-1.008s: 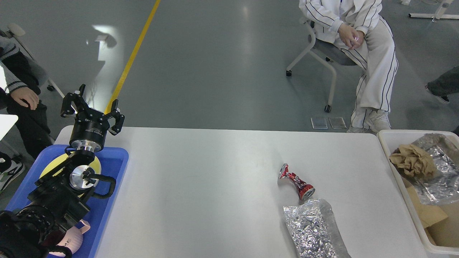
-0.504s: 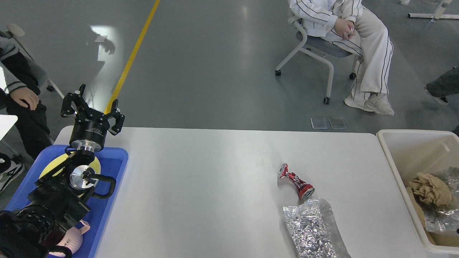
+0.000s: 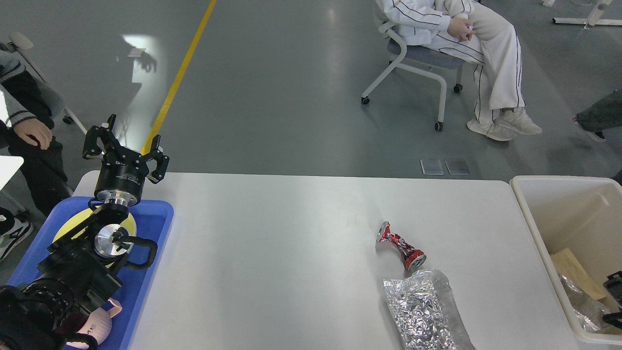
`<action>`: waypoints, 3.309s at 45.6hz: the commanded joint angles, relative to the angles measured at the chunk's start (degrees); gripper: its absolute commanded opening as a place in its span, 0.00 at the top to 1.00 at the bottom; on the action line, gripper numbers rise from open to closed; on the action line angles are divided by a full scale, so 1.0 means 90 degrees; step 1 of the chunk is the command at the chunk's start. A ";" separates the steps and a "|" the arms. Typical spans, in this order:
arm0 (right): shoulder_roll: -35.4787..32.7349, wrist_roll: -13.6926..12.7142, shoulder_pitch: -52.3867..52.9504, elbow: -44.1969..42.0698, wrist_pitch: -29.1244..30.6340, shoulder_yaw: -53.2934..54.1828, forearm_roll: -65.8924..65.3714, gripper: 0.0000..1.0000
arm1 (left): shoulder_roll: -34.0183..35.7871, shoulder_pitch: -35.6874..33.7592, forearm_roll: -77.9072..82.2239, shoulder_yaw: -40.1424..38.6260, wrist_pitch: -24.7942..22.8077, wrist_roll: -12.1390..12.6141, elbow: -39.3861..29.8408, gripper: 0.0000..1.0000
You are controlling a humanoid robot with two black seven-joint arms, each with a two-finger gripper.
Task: Tidy desktop
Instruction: 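Move the right gripper from the bin down toward the red can, then close the right gripper on the red crushed can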
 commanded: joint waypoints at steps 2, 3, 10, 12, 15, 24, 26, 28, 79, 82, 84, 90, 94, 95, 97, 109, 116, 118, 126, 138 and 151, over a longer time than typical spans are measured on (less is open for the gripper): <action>0.0060 -0.0026 0.0254 -0.0033 -0.0001 -0.0010 -0.0001 0.00 | 0.0001 0.0000 -0.0009 0.0000 0.0000 0.0000 0.0000 0.03; 0.0060 -0.0027 0.0302 -0.0024 -0.0001 -0.0001 -0.0001 0.00 | 0.0001 0.0000 -0.0009 0.0000 0.0000 0.0000 0.0000 0.03; 0.0041 -0.0066 0.0664 -0.0033 0.0048 -0.0030 -0.0001 0.00 | 0.0001 0.0000 0.0001 0.0000 0.0000 0.0000 0.0000 0.03; 0.0031 -0.0066 0.0820 -0.0033 0.0126 -0.0030 -0.0001 0.00 | 0.0001 0.0000 0.0001 0.0000 0.0000 0.0000 0.0000 0.03; 0.0001 -0.0066 0.1112 -0.0014 0.0369 -0.0117 -0.0001 0.00 | 0.0001 0.0000 0.0001 0.0000 0.0000 -0.0010 0.0000 0.03; -0.0262 -0.0017 0.2411 0.0064 0.1697 -0.0498 -0.0001 0.00 | 0.0001 0.0000 0.0001 0.0000 0.0000 0.0000 0.0000 0.03; -0.0262 -0.0017 0.2704 0.0084 0.1980 -0.0547 -0.0001 0.00 | 0.0001 0.0000 0.0001 0.0000 0.0000 0.0000 0.0000 0.03; -0.0272 -0.0017 0.3006 0.0200 0.2244 -0.0596 -0.0001 0.00 | 0.0001 0.0000 -0.0009 0.0000 0.0000 0.0000 0.0000 0.03; -0.0546 -0.0007 0.6584 0.8141 0.2080 -0.2980 0.0008 0.00 | 0.0001 0.0010 0.0001 0.0000 0.0000 0.0000 0.0000 0.03; -0.0516 -0.0007 0.6193 0.8004 0.1953 -0.2707 0.0008 0.00 | 0.0001 0.0010 0.0001 0.0000 0.0000 0.0000 0.0000 0.03; -0.0497 -0.0007 0.5997 0.7916 0.1894 -0.2560 0.0008 0.00 | 0.0001 0.0010 0.0001 0.0000 0.0000 0.0000 0.0000 0.03; -0.0282 0.0013 0.5791 0.7877 0.1757 -0.2149 -0.0011 0.00 | 0.0001 0.0010 0.0001 0.0000 0.0000 0.0000 0.0000 0.03; 0.0059 0.0100 0.5898 0.7877 0.1562 -0.2159 -0.0215 0.00 | 0.0001 0.0010 0.0001 0.0000 -0.0019 0.0000 0.0000 0.03; 0.0157 0.0168 0.5908 0.7877 0.1504 -0.2168 -0.0313 0.00 | 0.0001 0.0010 0.0001 0.0000 -0.0019 0.0000 0.0000 0.03; 0.0361 0.0324 0.5918 0.7857 0.1386 -0.2217 -0.0634 0.00 | 0.0001 0.0010 0.0001 0.0000 -0.0019 0.0000 0.0000 0.03; 0.1573 0.0940 0.5811 0.6871 0.0702 -0.2891 -0.2492 0.00 | 0.0001 0.0010 0.0001 0.0000 -0.0019 0.0000 0.0000 0.03; 0.1730 0.0911 0.5675 0.6715 0.0732 -0.2998 -0.2180 0.00 | 0.0001 0.0010 0.0001 0.0000 -0.0019 0.0000 0.0000 0.03; 0.1720 0.0901 0.5587 0.6588 0.0770 -0.3038 -0.1907 0.00 | 0.0001 0.0010 0.0001 0.0000 -0.0019 0.0000 0.0000 0.03; 0.1632 0.0950 0.5430 0.6412 0.0976 -0.3262 -0.1417 0.00 | 0.0001 0.0010 0.0001 0.0000 -0.0019 0.0000 0.0000 0.03; 0.1749 0.0989 0.5001 0.6149 0.0898 -0.3135 -0.1028 0.00 | 0.0001 0.0010 0.0001 0.0000 -0.0019 0.0000 0.0000 0.03; 0.1828 0.0989 0.4697 0.5748 0.0898 -0.2931 -0.0305 0.03 | 0.0001 0.0010 0.0001 0.0000 -0.0019 0.0000 0.0000 0.03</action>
